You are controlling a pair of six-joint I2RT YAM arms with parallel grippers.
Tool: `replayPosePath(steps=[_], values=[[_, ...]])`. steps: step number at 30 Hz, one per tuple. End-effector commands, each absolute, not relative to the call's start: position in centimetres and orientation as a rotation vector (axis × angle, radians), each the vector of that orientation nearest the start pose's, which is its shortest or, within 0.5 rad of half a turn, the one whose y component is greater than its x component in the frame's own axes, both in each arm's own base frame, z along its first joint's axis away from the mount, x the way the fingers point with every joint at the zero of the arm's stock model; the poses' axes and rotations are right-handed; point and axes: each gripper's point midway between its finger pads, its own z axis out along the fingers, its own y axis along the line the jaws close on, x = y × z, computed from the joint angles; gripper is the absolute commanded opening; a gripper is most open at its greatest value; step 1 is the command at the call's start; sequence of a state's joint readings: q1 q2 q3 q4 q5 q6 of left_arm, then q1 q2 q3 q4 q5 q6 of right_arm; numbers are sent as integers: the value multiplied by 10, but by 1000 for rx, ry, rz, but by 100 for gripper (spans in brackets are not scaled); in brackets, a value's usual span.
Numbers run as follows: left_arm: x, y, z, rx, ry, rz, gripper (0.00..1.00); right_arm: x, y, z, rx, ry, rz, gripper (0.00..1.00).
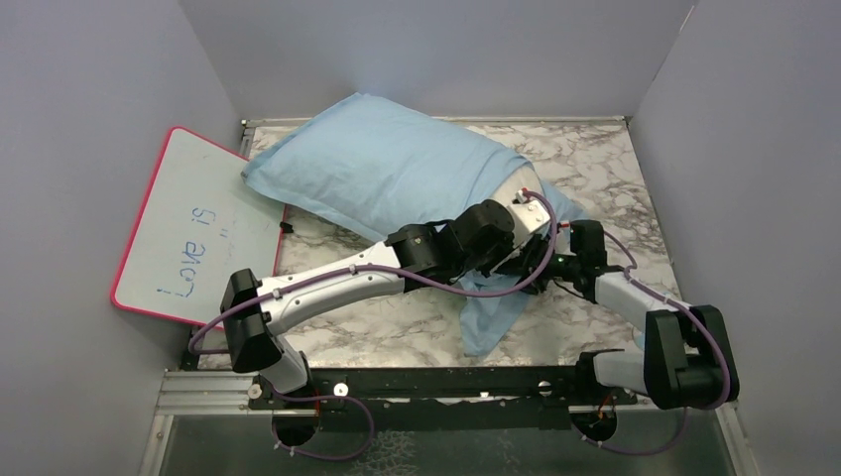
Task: Remove the pillowcase from the pillow
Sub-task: Remove the pillow from the pillowcase.
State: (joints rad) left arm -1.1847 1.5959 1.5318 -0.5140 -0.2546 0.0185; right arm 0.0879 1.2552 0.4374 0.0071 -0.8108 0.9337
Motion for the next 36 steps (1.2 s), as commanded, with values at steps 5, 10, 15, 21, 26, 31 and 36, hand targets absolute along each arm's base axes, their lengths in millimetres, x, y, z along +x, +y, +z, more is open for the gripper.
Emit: replayPosePath(steps=[5, 10, 15, 21, 26, 31, 36], values=[[218, -384, 392, 803, 1619, -556, 0, 243, 153, 46, 774, 2553, 1103, 46], [209, -375, 407, 784, 1603, -611, 0, 248, 144, 37, 843, 2562, 981, 45], [196, -354, 414, 752, 1609, -661, 0, 262, 133, 29, 931, 2529, 875, 44], [191, -317, 405, 670, 1643, -639, 0, 263, 137, 28, 892, 2560, 899, 45], [192, -310, 365, 659, 1729, -594, 0, 257, 132, 49, 792, 2552, 864, 49], [190, -318, 311, 704, 1841, -561, 0, 251, 108, 88, 760, 2479, 698, 56], [185, -329, 297, 743, 1874, -588, 47, 237, 67, 116, 826, 2411, 420, 65]])
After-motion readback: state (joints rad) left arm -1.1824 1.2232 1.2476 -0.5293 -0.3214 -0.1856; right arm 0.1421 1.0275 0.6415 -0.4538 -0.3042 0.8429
